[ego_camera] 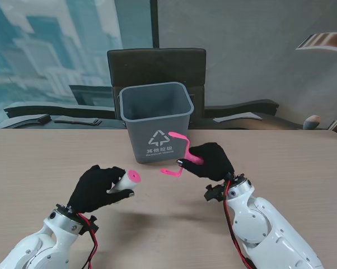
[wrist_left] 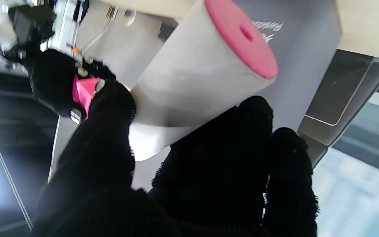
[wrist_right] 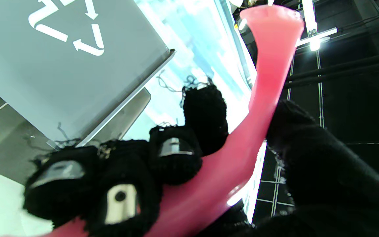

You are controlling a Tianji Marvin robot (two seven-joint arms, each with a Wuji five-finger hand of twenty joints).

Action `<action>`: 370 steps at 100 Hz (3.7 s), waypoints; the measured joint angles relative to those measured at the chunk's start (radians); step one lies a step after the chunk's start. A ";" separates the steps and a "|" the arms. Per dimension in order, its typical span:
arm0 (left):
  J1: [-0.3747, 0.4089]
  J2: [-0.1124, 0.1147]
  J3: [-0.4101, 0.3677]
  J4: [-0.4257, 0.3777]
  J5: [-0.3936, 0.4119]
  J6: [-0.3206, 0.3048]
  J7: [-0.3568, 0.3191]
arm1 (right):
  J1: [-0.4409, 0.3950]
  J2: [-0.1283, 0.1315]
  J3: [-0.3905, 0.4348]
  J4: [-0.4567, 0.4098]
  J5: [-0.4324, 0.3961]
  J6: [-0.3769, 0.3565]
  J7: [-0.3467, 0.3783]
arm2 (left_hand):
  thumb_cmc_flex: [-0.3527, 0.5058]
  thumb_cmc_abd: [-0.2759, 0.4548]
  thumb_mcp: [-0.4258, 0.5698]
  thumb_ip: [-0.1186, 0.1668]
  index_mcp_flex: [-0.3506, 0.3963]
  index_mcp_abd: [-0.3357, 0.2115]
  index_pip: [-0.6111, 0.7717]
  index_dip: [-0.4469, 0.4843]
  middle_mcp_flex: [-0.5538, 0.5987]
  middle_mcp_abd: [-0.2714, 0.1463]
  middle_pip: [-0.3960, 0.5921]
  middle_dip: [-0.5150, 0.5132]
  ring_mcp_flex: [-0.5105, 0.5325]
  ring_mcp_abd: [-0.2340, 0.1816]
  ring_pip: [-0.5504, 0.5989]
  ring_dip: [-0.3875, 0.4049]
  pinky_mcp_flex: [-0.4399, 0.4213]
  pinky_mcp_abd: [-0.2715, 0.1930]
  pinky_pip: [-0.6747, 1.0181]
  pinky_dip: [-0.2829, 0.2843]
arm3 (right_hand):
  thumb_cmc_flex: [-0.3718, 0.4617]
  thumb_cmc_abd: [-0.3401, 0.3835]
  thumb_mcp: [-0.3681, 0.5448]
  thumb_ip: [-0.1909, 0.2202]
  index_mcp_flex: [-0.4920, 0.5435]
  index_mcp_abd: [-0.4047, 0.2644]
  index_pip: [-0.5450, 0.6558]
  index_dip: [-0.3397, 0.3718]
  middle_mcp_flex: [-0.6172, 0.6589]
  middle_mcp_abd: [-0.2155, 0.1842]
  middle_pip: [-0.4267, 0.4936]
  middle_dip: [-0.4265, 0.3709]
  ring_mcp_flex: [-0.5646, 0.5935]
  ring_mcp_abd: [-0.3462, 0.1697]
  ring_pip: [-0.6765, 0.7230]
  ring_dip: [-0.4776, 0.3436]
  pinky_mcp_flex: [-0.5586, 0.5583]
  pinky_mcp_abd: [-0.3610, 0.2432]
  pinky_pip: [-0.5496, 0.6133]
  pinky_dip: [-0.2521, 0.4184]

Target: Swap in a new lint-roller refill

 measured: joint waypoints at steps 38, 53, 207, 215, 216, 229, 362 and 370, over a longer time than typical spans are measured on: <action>-0.092 -0.054 0.122 -0.038 -0.296 0.143 0.028 | 0.001 -0.002 -0.014 -0.004 -0.009 -0.033 -0.018 | 0.050 0.048 -0.089 0.000 -0.054 0.002 0.016 0.013 -0.057 0.004 0.012 0.017 -0.037 -0.005 0.000 0.014 -0.042 -0.022 -0.018 0.000 | -0.060 0.105 -0.080 0.000 0.025 -0.061 0.270 -0.035 0.002 -0.011 0.064 0.001 0.001 -0.012 0.000 0.063 0.005 -0.013 0.028 0.024; -0.113 -0.064 0.147 -0.043 -0.321 0.156 0.041 | 0.001 -0.003 -0.036 -0.001 0.037 -0.055 0.013 | 0.053 0.058 -0.093 0.000 -0.072 0.002 0.023 0.024 -0.074 0.004 0.015 0.019 -0.060 -0.010 0.000 0.023 -0.059 -0.036 -0.026 -0.008 | -0.056 0.259 -0.203 0.000 0.034 -0.073 0.316 -0.055 0.007 -0.017 0.081 0.001 0.001 -0.017 0.000 0.093 0.008 -0.017 0.040 0.039; -0.128 -0.088 0.221 -0.124 -0.528 0.300 0.001 | -0.003 -0.003 -0.027 0.011 -0.046 -0.099 -0.003 | 0.111 0.069 -0.169 0.000 -0.094 0.009 0.033 0.035 -0.096 0.013 0.025 0.020 -0.085 -0.003 0.000 0.026 -0.080 -0.038 -0.037 -0.010 | -0.042 0.290 -0.227 0.001 0.045 -0.081 0.333 -0.073 0.008 -0.019 0.093 0.010 0.001 -0.019 0.000 0.110 0.011 -0.018 0.048 0.053; -0.128 -0.089 0.220 -0.129 -0.540 0.304 0.001 | -0.003 -0.002 -0.028 0.011 -0.045 -0.105 0.001 | 0.111 0.069 -0.169 0.000 -0.094 0.009 0.033 0.035 -0.096 0.013 0.025 0.020 -0.085 -0.003 0.000 0.026 -0.080 -0.038 -0.037 -0.010 | -0.042 0.289 -0.227 0.001 0.045 -0.081 0.333 -0.073 0.008 -0.019 0.093 0.010 0.001 -0.019 0.000 0.110 0.011 -0.017 0.048 0.054; -0.128 -0.089 0.220 -0.130 -0.543 0.305 0.001 | -0.003 -0.002 -0.029 0.011 -0.045 -0.106 0.001 | 0.111 0.069 -0.169 0.000 -0.094 0.009 0.033 0.035 -0.096 0.013 0.025 0.020 -0.085 -0.003 0.000 0.026 -0.080 -0.038 -0.037 -0.010 | -0.042 0.289 -0.227 0.001 0.045 -0.081 0.333 -0.073 0.008 -0.019 0.093 0.010 0.001 -0.019 0.000 0.110 0.011 -0.017 0.048 0.054; -0.127 -0.090 0.221 -0.138 -0.561 0.308 -0.001 | -0.002 -0.001 -0.034 0.013 -0.044 -0.110 0.006 | 0.111 0.069 -0.169 0.000 -0.095 0.009 0.033 0.035 -0.096 0.013 0.025 0.020 -0.085 -0.003 0.000 0.026 -0.081 -0.038 -0.037 -0.010 | -0.042 0.289 -0.227 0.001 0.045 -0.081 0.333 -0.073 0.008 -0.019 0.093 0.010 0.001 -0.019 0.000 0.110 0.011 -0.017 0.048 0.054; -0.133 -0.088 0.254 -0.146 -0.613 0.354 -0.062 | 0.006 0.000 -0.030 0.029 -0.065 -0.099 -0.012 | 0.112 0.107 -0.177 0.000 -0.115 0.030 0.033 0.037 -0.106 0.014 0.055 0.020 -0.085 -0.003 0.023 0.039 -0.082 -0.039 -0.037 -0.010 | -0.043 0.289 -0.227 0.001 0.061 -0.084 0.333 -0.084 0.008 -0.019 0.107 0.016 0.001 -0.019 0.000 0.120 0.012 -0.018 0.049 0.056; -0.135 -0.087 0.254 -0.145 -0.613 0.358 -0.066 | 0.005 0.000 -0.028 0.029 -0.065 -0.098 -0.011 | 0.113 0.107 -0.177 0.000 -0.115 0.030 0.033 0.037 -0.106 0.014 0.058 0.030 -0.085 -0.003 0.023 0.039 -0.082 -0.039 -0.037 -0.010 | -0.043 0.289 -0.227 0.001 0.061 -0.084 0.333 -0.085 0.008 -0.019 0.107 0.016 0.001 -0.019 0.000 0.120 0.012 -0.018 0.049 0.056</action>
